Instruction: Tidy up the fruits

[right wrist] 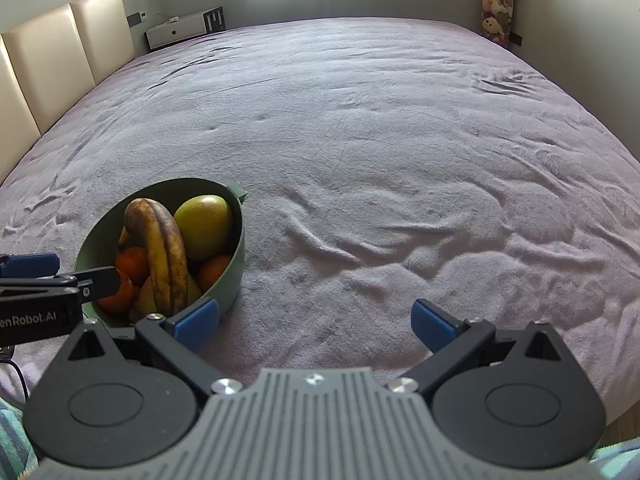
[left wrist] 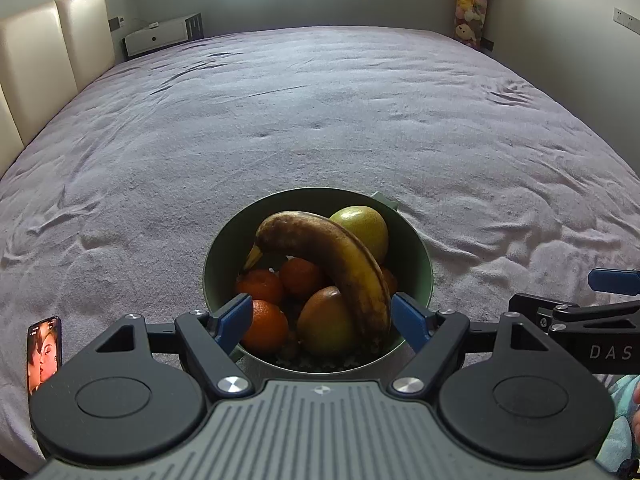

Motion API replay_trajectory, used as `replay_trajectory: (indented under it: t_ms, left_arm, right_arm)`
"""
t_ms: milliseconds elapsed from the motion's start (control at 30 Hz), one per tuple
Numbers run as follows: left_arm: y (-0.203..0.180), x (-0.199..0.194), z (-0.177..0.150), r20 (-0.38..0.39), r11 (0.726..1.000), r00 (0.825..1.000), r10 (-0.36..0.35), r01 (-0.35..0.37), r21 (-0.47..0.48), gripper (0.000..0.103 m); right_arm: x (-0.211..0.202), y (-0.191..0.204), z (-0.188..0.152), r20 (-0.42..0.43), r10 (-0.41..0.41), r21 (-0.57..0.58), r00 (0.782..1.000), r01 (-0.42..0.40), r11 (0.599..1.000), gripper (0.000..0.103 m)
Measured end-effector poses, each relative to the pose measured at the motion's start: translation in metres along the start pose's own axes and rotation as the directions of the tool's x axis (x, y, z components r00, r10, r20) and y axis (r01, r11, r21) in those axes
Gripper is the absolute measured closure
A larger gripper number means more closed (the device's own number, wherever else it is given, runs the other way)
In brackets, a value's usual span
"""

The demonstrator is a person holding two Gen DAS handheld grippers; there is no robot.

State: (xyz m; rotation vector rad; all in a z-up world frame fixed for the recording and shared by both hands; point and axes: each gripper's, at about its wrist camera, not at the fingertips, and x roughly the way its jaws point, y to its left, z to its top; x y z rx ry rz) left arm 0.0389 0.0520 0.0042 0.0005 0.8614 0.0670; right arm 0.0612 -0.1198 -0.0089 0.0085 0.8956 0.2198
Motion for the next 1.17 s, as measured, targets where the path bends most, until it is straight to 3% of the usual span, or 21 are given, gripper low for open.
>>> replay_trajectory:
  t_ms: [1167]
  left_arm:
    - [-0.0009,-0.0052,0.0008,0.022,1.0,1.0,0.013,-0.013,0.015,0.011]
  right_arm:
    - [0.0028,0.0017,-0.0021,-0.009,0.003,-0.005,1.0,-0.003,1.0,0.004]
